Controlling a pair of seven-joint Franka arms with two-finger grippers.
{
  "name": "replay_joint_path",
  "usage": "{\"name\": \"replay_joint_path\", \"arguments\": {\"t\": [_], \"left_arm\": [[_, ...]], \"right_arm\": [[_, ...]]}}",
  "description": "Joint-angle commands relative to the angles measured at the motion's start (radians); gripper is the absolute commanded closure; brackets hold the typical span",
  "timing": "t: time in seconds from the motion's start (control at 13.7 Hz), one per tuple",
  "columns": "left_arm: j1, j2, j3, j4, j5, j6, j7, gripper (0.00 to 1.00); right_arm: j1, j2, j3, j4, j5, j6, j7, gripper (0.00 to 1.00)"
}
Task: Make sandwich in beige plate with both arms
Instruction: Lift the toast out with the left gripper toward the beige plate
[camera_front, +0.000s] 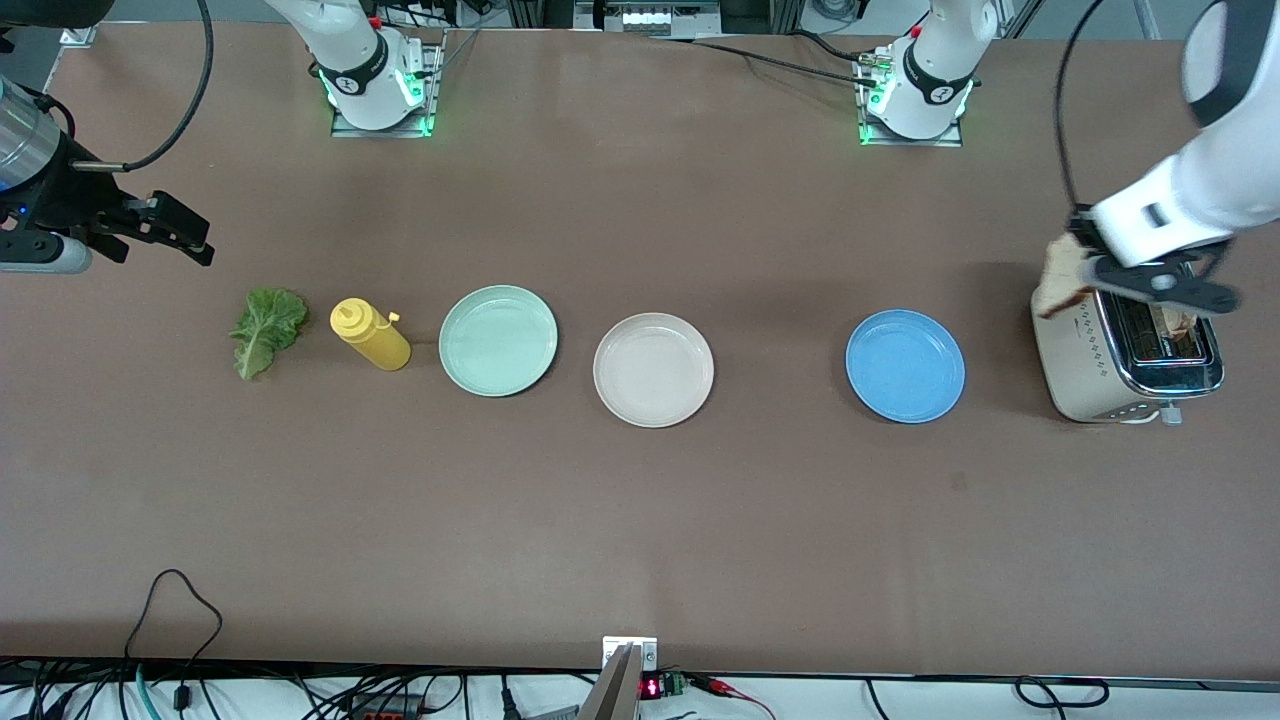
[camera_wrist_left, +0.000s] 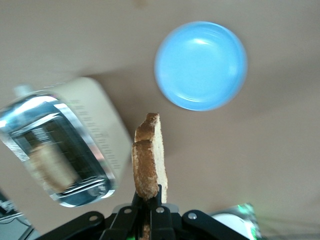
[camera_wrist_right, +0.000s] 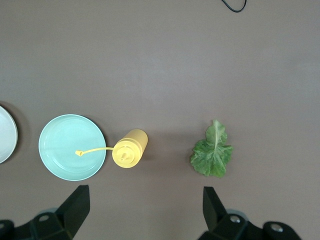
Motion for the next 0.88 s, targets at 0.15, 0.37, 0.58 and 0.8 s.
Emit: {"name": "replay_joint_path", "arguments": {"t": [0.15,0.37,0.58,0.8], "left_arm": [[-0.129,0.162,-0.006,0.143,-0.172,-0.087,0.013,1.0],[-0.176,0.276,-0.005,0.154,-0.46,-0.071,-0.09,1.0],[-0.209,0.382,-0.004,0.182,-0.689,0.112,-0.163,1.0],[-0.254,0.478,-0.006,0.177,-0.871,0.301,-0.147,1.0]], "right_arm": [[-0.007,-0.017,0.003,-0.014,0.007,-0.001,-0.008,0.0],[-0.007,-0.017,0.003,-0.014,0.007,0.002,-0.008,0.0],[-0.007,-0.017,0.003,-0.016,0.008,0.002,-0.008,0.0],[-0.016,-0.017,0.003,-0.016,0.01,0.002,-0.014,0.0]]}}
